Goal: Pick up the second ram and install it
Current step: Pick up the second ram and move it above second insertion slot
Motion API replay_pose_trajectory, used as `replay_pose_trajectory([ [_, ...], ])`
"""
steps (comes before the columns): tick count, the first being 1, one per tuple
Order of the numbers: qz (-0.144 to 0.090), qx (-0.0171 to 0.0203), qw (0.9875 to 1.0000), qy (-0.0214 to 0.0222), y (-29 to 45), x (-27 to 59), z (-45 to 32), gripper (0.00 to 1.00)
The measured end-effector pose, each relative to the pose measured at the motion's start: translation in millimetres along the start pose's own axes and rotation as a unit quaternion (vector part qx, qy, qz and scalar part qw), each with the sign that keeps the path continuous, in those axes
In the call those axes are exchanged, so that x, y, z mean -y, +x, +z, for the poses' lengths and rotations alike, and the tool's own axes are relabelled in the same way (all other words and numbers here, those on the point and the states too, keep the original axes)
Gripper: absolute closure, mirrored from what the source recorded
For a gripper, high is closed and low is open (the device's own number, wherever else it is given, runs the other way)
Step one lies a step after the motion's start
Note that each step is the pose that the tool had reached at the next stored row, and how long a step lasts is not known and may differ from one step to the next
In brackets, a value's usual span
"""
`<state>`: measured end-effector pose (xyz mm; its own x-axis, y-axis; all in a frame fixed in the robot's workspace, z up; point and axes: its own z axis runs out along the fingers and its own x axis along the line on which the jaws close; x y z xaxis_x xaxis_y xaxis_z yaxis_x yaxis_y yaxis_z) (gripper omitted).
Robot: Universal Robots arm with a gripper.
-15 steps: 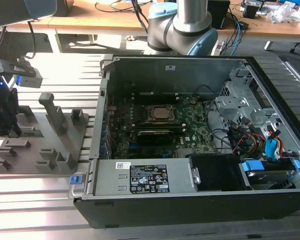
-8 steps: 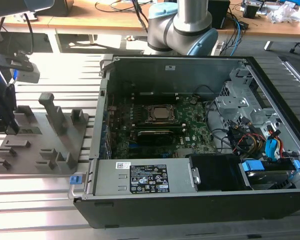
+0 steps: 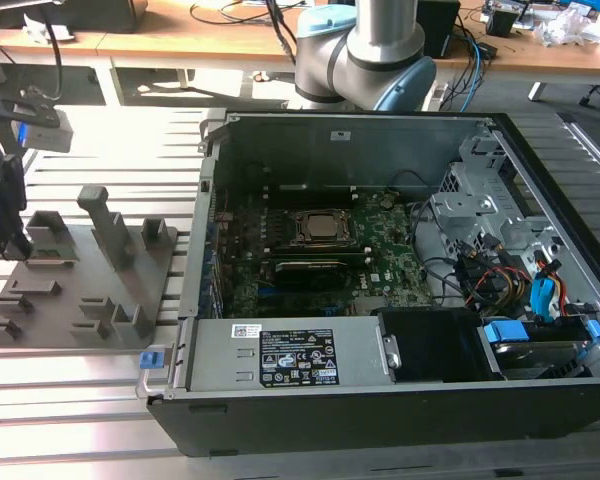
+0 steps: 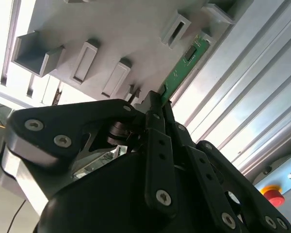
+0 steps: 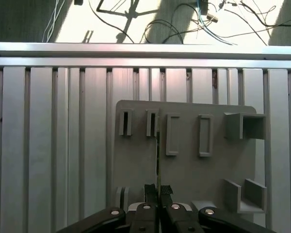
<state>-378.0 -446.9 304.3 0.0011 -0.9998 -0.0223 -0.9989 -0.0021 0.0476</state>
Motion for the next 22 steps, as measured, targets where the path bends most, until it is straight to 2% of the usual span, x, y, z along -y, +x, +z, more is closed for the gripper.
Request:
replay_pose_trajectory([
  [3,0.000,0.0000,1.0000,0.0000,-0.2,-0.4,-9.5,0.86],
  [6,0.000,0.0000,1.0000,0.0000,-0.3,-0.7,-15.8,0.86],
  [12,0.000,0.0000,1.0000,0.0000,-0.9,-1.7,-39.7,0.86],
  [14,0.000,0.0000,1.0000,0.0000,-1.0,-1.8,-43.3,0.86],
  [22,0.000,0.0000,1.0000,0.0000,-1.5,-2.8,-66.6,0.86],
])
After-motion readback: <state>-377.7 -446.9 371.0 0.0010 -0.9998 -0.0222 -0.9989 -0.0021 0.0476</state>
